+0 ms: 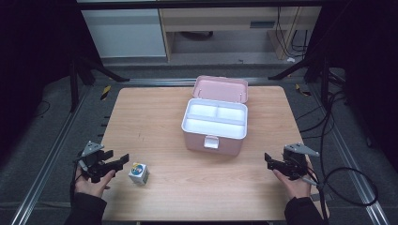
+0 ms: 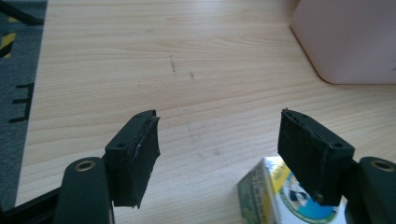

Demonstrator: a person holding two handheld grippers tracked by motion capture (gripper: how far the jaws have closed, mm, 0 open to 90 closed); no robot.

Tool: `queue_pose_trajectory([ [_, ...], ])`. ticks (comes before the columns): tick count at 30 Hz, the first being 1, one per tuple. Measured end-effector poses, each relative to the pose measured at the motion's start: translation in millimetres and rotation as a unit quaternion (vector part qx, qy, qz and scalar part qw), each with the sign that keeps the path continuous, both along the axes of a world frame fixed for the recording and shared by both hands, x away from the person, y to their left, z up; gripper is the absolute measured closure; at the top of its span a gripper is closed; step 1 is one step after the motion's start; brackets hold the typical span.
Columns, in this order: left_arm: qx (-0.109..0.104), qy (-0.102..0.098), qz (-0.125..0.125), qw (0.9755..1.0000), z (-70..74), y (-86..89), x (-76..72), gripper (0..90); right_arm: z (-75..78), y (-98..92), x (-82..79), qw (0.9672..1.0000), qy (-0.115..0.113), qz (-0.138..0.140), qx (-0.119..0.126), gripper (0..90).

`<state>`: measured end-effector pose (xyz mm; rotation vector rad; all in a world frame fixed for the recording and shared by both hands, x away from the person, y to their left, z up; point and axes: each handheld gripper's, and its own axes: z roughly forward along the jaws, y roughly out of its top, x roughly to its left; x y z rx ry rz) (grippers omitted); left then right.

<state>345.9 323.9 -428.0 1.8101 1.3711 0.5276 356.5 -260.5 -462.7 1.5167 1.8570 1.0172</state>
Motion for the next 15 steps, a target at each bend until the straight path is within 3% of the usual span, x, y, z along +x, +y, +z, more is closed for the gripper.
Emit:
queue_pose_trajectory([
  [8, 0.016, 0.014, -0.041, 0.9989, 7.9, -23.7, -10.5, 30.1, 1.1, 4.0, -1.2, 0.9999, 0.001, 0.009, -0.012, 21.5],
  [15, 0.04, 0.022, -0.056, 0.9974, 9.4, -39.2, -16.2, 30.5, 1.5, 4.9, -1.6, 0.9998, 0.002, 0.01, -0.015, 21.5],
])
